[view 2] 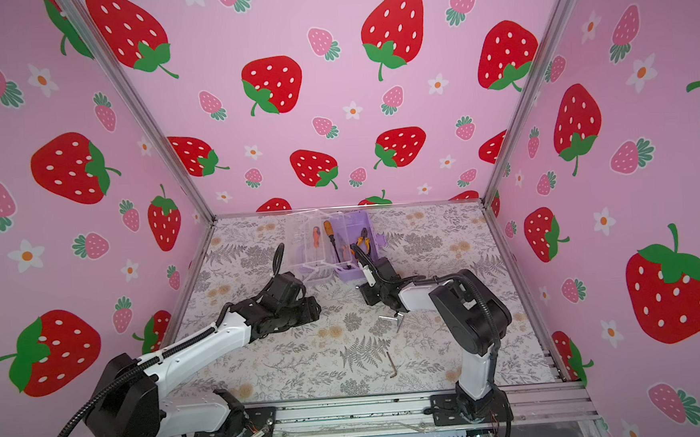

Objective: Pack the tool kit
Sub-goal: 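Move the right gripper down to the silver bolt beside the box, then grasp the silver bolt with the right gripper and carry it over the box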

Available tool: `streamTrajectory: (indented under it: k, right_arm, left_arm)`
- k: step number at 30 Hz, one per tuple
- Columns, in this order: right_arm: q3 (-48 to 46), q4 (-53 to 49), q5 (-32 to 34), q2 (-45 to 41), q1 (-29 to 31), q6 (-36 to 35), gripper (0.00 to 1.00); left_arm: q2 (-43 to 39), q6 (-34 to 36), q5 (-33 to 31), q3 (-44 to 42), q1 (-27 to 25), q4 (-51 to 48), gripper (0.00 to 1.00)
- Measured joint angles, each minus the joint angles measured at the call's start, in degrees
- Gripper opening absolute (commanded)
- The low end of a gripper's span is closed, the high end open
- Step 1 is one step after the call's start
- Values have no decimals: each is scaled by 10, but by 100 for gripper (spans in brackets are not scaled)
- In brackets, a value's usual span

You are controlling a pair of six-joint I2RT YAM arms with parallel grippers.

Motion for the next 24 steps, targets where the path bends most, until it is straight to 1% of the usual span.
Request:
streamTrajectory:
  k: [3, 7, 10, 13, 16, 19, 24]
  right_arm:
    - [19, 5, -3, 17, 0, -6, 52]
    - [28, 11, -17, 28, 0, -9, 39]
    - [29, 11, -42, 28, 0, -13, 25]
    - [28, 7, -66, 28, 3, -15, 15]
    - [22, 12, -82, 26, 12, -16, 8]
    - [5, 18, -90, 16, 26, -9, 4]
    - [-36, 22, -105, -17, 39, 11, 1]
  left_arm:
    - [0, 0, 0, 0, 0, -2, 74]
    - [0, 0, -1, 0, 0, -5, 74]
    - [-1, 0, -5, 0, 0, -11, 74]
    - [-3, 0, -9, 0, 0, -18, 74]
    - [-7, 0, -14, 0, 0, -25, 74]
    - [-14, 0, -17, 0, 0, -33, 74]
    - [-27, 3, -24, 0, 1, -38, 74]
